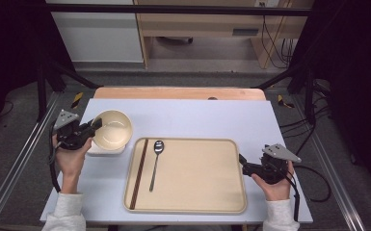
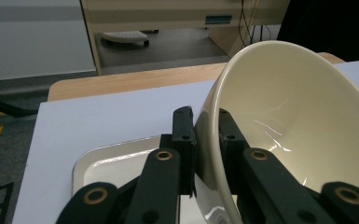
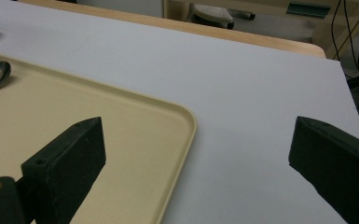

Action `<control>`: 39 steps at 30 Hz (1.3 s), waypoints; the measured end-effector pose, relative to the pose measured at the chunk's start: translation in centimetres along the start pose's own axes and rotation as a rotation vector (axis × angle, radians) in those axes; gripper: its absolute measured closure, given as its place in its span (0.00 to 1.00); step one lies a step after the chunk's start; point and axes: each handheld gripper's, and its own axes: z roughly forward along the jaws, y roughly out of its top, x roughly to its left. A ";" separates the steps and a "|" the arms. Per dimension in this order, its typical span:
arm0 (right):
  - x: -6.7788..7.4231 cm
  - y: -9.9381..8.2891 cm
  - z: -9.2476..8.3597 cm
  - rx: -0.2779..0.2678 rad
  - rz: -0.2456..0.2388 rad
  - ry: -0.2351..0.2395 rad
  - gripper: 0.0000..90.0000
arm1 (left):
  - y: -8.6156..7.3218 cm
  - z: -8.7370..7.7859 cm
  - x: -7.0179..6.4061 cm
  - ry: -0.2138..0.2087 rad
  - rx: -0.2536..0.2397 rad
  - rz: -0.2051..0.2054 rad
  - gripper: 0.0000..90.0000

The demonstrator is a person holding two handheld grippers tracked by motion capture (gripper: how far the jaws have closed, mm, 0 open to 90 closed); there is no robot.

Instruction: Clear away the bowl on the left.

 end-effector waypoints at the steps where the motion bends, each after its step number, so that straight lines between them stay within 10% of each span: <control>1: 0.0 0.0 0.0 0.000 0.000 0.000 0.05 | 0.0 0.0 0.0 0.000 0.000 0.000 0.90; 39: 0.1 0.2 -0.2 -0.009 0.002 0.006 0.04 | 1.0 2.3 -8.9 -0.148 0.042 0.195 0.91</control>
